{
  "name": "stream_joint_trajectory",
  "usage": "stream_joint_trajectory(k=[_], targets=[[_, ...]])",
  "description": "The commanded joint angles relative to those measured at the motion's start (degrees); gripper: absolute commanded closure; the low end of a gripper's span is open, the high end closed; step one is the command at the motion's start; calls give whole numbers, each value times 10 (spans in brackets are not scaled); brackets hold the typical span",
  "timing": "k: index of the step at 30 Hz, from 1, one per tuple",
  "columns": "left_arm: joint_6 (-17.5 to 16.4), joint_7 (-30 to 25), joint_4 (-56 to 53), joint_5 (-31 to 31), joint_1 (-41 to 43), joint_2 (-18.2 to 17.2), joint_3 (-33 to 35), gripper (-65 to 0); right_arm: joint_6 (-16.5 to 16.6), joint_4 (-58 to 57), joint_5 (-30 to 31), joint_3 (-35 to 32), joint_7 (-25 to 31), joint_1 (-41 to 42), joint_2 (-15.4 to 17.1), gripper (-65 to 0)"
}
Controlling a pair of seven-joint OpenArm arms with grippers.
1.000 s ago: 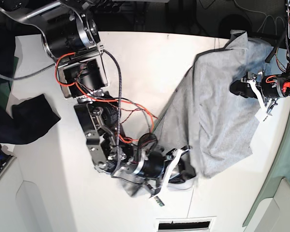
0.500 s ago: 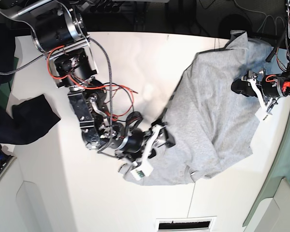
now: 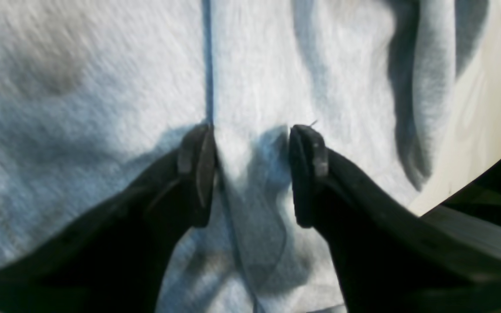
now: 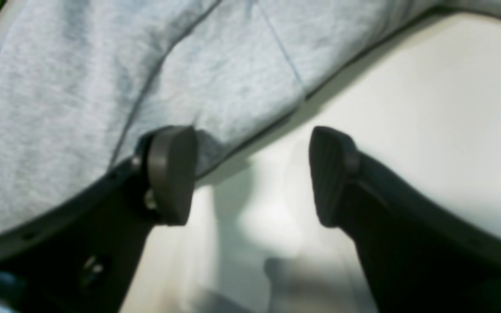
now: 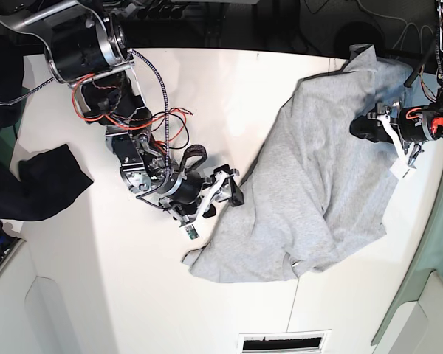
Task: Layout the t-shirt on the table in an organized manner, then fold the t-shirt properly
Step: 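Grasp the shirt hem with the right gripper and drag it inward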
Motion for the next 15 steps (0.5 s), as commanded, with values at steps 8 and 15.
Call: stream_joint_trajectory(k=[8, 15], targets=[[-5, 6, 7, -2, -6, -11, -4, -302, 5, 3, -3, -3, 10, 23, -43, -341], [-5, 4, 7, 0, -5, -11, -4, -302, 14, 9, -19, -3, 13, 24, -39, 0]])
